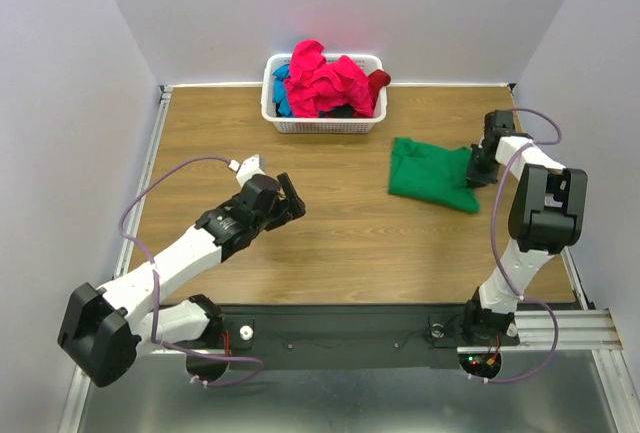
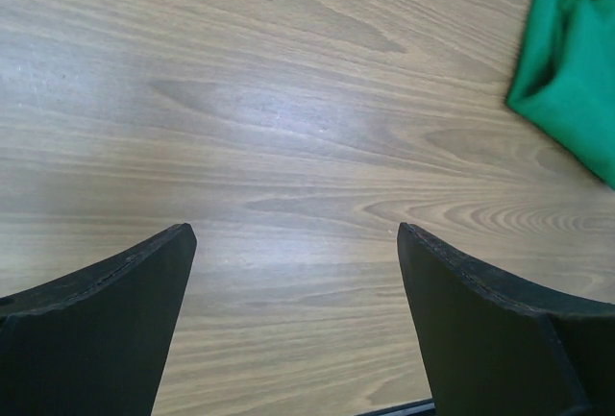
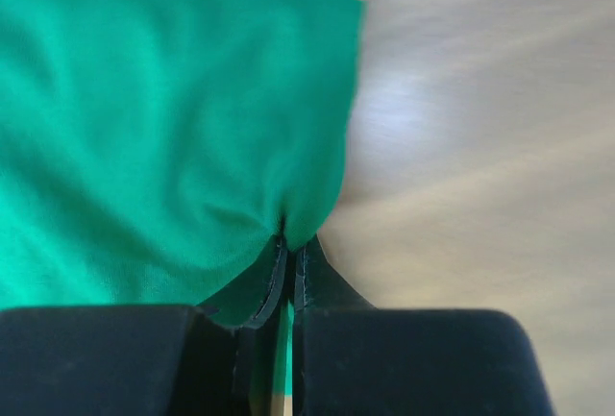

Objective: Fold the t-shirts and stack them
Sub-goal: Neatly place the folded tshirt to the corner

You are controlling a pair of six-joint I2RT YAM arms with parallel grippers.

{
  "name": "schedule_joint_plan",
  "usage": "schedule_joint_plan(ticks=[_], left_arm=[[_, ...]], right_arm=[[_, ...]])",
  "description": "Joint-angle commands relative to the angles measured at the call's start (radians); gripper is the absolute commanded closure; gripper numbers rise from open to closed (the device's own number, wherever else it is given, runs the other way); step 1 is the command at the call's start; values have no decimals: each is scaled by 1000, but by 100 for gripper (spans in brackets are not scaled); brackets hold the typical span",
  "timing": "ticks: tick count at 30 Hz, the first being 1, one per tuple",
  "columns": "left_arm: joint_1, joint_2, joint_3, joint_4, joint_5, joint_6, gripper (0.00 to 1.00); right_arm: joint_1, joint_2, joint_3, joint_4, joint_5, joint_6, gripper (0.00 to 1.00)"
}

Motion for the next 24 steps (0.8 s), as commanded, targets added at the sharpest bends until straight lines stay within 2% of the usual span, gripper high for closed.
schedule_joint_plan(ticks=[1,8,14,19,24], left_arm=[[15,59,88,24,14,95,1],[61,180,147,66,64,167,2],[116,215,196,57,129,217,2],[130,171,209,54,112,230,2],[151,131,225,22,101,242,2]], right_arm=[[2,0,111,-176,346,-162,100],[-17,135,303,-207,601,-389,100],[-66,237,436,-205,641,-508,99],[-90,340,596,-202,687,-599,100],[-101,383,660,-202,703,-605,100]])
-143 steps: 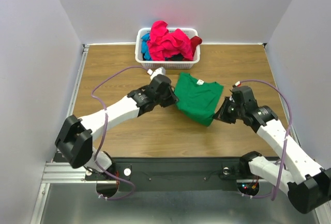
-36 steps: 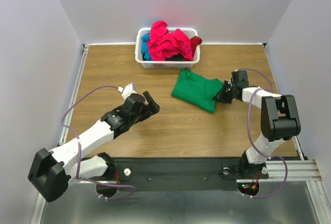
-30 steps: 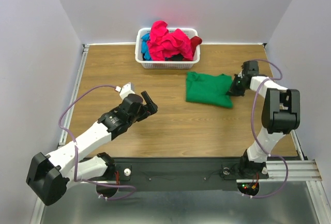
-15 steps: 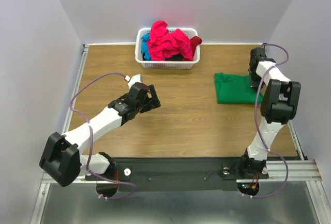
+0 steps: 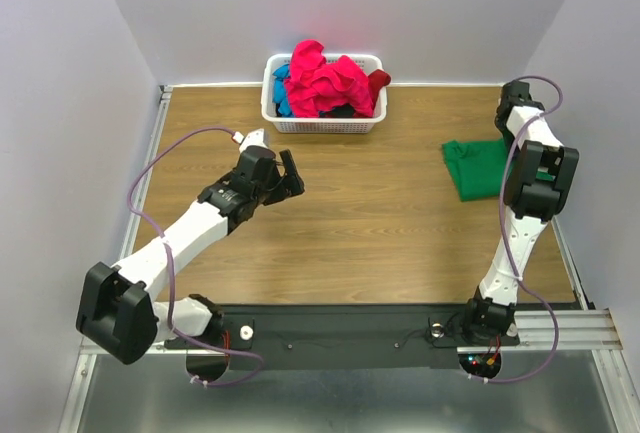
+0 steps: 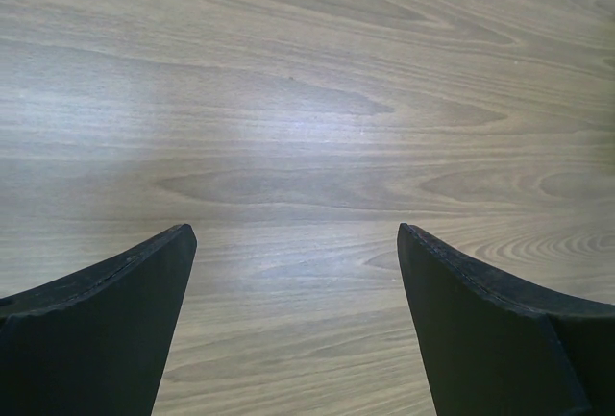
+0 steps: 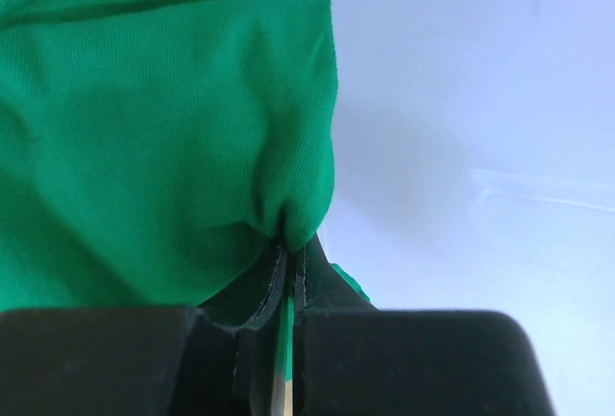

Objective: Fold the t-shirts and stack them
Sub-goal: Neatly place the folded tshirt to the corner

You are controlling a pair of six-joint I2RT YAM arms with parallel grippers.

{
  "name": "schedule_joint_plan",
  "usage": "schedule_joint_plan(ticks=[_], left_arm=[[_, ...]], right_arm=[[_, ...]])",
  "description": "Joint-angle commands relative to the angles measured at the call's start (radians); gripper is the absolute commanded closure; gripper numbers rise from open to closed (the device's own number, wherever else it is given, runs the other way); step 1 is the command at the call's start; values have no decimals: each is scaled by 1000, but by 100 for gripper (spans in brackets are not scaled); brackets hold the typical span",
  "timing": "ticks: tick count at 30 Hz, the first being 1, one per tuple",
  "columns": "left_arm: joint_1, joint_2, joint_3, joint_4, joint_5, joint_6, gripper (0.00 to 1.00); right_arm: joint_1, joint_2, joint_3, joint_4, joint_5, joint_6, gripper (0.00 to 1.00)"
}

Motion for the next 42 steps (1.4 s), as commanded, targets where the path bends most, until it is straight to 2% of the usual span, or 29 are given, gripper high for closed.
schedule_joint_plan(ticks=[1,4,5,7,8,9,10,11,15,17,19,24,27,31,33,36,40,42], left_arm=[[18,-60,59,-22,-18,38,2],[21,-71,84,-61,-48,52,2],[22,-75,87,-68,-51,55,2],[22,-86,93,-70,-61,57,2],[22,-89,96,-70,-59,57,2],[22,-94,96,-68,-59,57,2],[22,-97,96,-70,-58,52,2],[22,-100,96,-72,-58,51,2],[22,-120,88,-76,-47,38,2],[22,-137,78,-79,-38,32,2],[22,-157,69,-85,-36,14,2],[22,-210,58,-165,-38,-52,2],[22,-262,56,-258,-113,-113,2],[22,-315,44,-358,-168,-169,2],[22,-341,32,-418,-176,-221,2],[22,-455,-52,-406,-141,-267,1],[22,-562,-145,-412,-159,-313,1],[22,-589,-151,-437,-173,-318,2]], right_arm=[[-18,1,72,3,52,-40,100],[-30,6,84,3,77,-42,99],[-33,4,84,3,91,-39,95],[-34,4,92,3,98,-28,75],[-34,2,97,4,89,-25,51],[-34,-1,101,3,77,-22,43],[-34,-10,107,4,59,-11,27],[-34,-16,110,3,48,-5,22],[-34,-68,94,3,-26,26,14],[-31,-102,91,3,-116,61,10],[-21,-155,78,3,-215,107,0],[68,-338,-32,13,-358,286,0],[128,-532,-213,68,-438,537,0],[168,-753,-567,243,-582,683,0],[171,-922,-757,312,-635,713,0],[174,-1112,-961,303,-592,754,0],[174,-1310,-1127,271,-567,789,0],[174,-1364,-1153,268,-622,797,0]])
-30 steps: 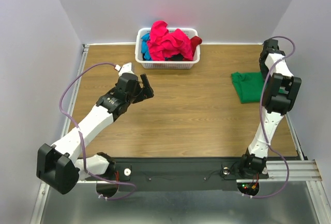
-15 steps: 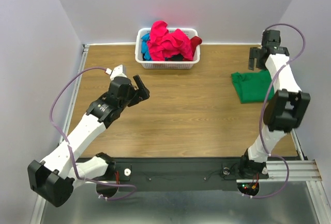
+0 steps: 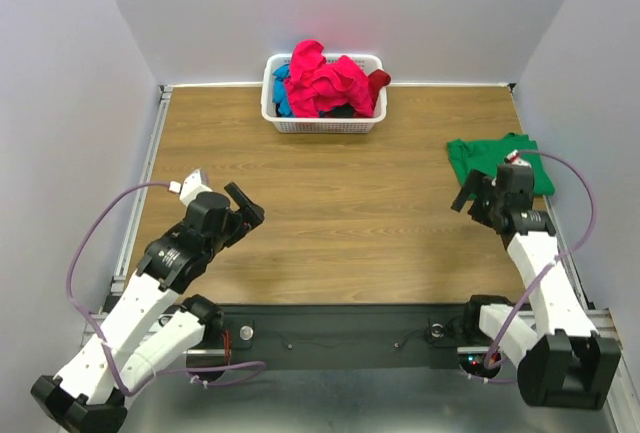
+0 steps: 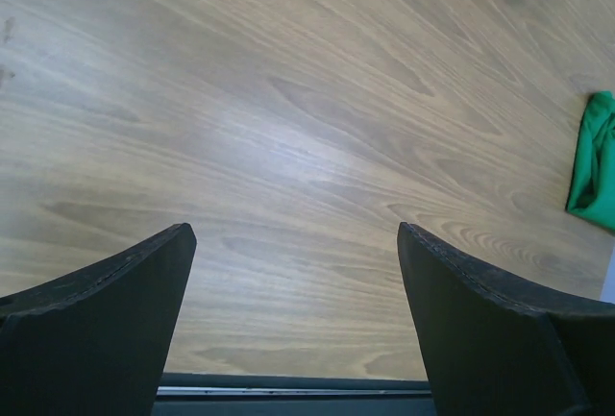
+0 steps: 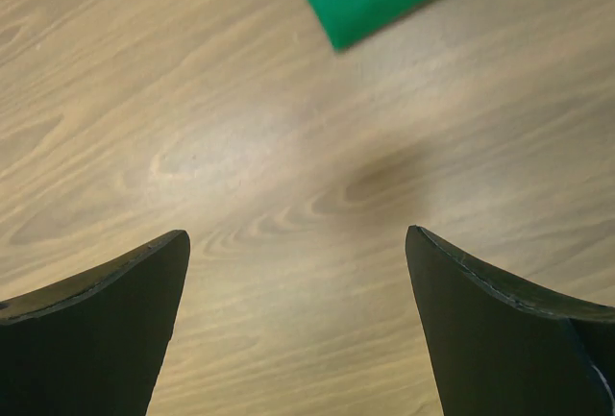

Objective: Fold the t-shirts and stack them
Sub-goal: Neatly place the folded tshirt to the corner

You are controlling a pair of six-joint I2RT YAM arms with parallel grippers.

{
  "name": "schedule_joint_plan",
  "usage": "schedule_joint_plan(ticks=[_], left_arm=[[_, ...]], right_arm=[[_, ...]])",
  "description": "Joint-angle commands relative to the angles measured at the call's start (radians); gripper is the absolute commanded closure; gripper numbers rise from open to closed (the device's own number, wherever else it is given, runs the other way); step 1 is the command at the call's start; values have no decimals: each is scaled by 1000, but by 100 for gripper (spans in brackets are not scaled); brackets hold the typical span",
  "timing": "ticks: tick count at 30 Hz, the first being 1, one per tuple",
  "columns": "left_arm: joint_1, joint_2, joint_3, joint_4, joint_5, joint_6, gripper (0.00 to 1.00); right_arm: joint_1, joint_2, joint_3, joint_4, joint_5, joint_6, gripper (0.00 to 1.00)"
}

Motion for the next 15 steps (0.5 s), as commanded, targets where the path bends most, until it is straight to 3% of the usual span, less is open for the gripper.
schedule_joint_plan(ticks=[1,3,9,15], left_arm=[[2,-62,-14,-39,-69,-55,2],[2,-76,-16,-74,-92,-75,2],[2,-120,-39,-56,-43,-76,2],[2,-114,6,-128,-101,-89,2]], right_arm=[[-3,-121,-31,53,-72,71,0],[-3,-153,-29,51,-131,89,0],[-3,-240,-29,22,-34,123,0],[-3,-323,-37,25,-100,100,0]])
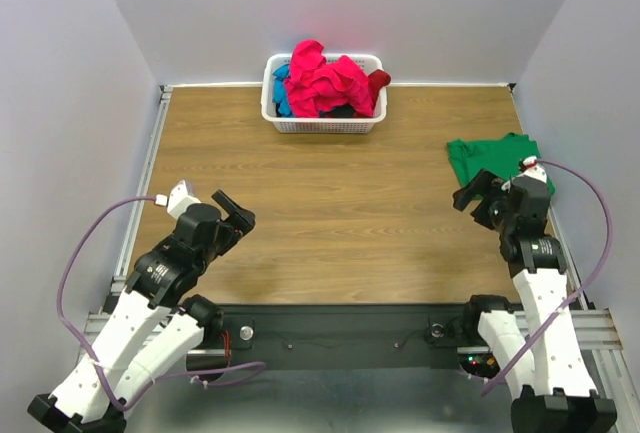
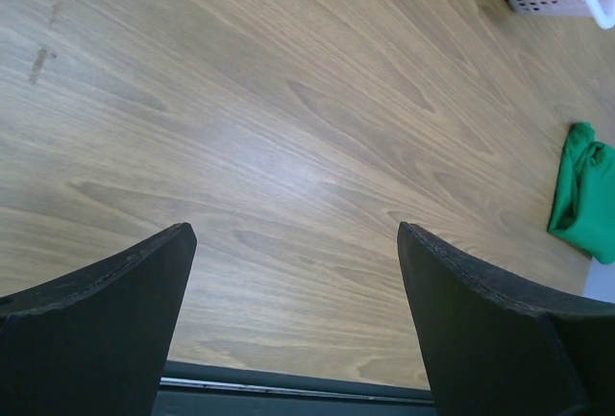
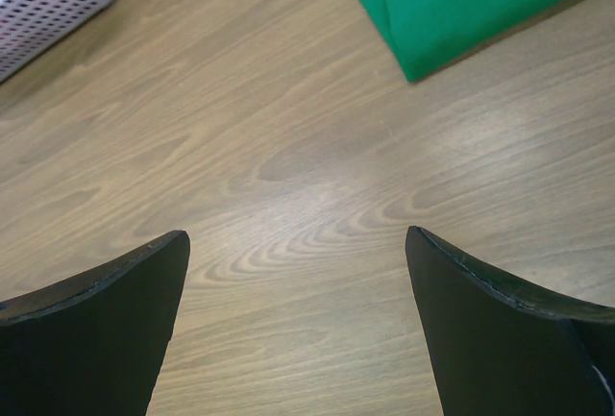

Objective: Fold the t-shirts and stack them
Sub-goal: Neatly place the folded tshirt to the corner

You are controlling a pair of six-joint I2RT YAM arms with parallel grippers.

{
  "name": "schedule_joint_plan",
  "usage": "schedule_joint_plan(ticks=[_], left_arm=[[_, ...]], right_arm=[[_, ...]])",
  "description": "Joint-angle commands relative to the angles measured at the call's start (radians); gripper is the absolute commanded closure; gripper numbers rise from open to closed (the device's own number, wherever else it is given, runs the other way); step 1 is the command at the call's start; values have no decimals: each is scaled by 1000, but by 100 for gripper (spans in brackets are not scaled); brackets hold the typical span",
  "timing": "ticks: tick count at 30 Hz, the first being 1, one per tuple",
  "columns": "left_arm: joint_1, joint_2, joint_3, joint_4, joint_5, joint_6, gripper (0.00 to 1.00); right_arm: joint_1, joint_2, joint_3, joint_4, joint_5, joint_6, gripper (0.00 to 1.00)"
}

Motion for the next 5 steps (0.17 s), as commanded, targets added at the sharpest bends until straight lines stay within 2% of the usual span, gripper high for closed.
schedule_joint_plan(ticks=[1,5], left_arm=[[2,-3,35,-48,-56,-15,2],[2,-24,19,-14,-54,-6,2]], right_arm=[[-3,-45,5,29,7,-1,0],[-3,-30,1,28,33,22,0]])
